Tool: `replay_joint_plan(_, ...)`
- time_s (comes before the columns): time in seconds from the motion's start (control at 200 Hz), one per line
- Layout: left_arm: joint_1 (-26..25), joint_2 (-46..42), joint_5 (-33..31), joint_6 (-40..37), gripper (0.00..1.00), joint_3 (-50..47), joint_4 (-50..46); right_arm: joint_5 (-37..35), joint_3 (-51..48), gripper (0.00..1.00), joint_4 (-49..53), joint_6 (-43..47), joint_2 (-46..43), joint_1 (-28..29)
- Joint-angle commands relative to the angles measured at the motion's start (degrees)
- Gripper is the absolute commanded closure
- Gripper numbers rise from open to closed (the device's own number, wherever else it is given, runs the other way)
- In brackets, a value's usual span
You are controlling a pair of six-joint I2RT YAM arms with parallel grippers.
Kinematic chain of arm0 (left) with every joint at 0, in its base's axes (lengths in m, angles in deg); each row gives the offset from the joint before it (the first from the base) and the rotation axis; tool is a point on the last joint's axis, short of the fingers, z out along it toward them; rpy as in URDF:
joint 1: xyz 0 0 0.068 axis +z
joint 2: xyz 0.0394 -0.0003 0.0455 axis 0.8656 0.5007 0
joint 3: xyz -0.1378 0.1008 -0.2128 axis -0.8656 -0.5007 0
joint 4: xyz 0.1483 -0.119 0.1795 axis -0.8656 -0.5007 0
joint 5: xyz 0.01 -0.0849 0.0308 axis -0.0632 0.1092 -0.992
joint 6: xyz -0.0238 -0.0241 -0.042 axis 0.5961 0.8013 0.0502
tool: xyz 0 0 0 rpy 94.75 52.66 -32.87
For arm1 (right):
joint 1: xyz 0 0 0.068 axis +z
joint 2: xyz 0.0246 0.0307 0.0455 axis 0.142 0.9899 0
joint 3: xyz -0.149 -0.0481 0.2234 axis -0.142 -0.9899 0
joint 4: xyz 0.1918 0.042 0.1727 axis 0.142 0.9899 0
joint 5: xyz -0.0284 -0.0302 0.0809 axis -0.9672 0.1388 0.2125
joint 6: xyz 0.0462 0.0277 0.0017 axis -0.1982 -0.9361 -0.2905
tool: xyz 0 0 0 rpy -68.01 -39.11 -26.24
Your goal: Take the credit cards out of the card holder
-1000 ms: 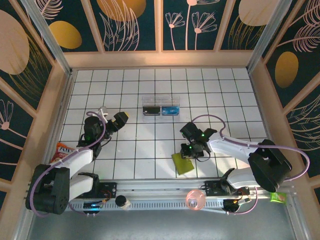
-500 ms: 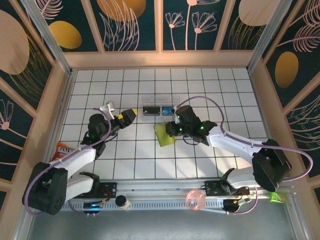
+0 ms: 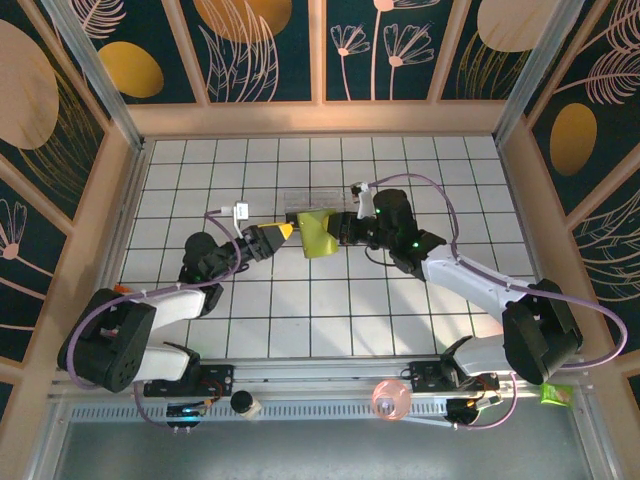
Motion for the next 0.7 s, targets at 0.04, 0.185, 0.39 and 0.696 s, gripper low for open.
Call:
replay_joint_plan(0.04, -2.22, 2.22, 2.19, -1.52, 0.25, 3.21, 3.48, 4.65, 1.89, 0.99, -8.41, -4.33, -0.05, -0.12)
replay_joint_plan(0.185, -3.32, 2.85, 1.57, -1.92, 0.36, 3.59, 3.41, 5.47, 2.95, 0.98, -9.37, -5.73, 0.50, -0.17)
replay_joint_plan(0.39, -4.63, 3.04, 1.06, -2.93, 0.54, 4.56, 1.76, 5.61, 3.68, 0.97, -10.78, -7.50, 2.25, 0.41)
replay_joint_plan(0.696, -5.27, 1.54, -2.09, -4.29, 0.89, 5.08, -2.53, 1.34, 5.42, 0.78, -6.16, -6.70, 2.32, 1.25)
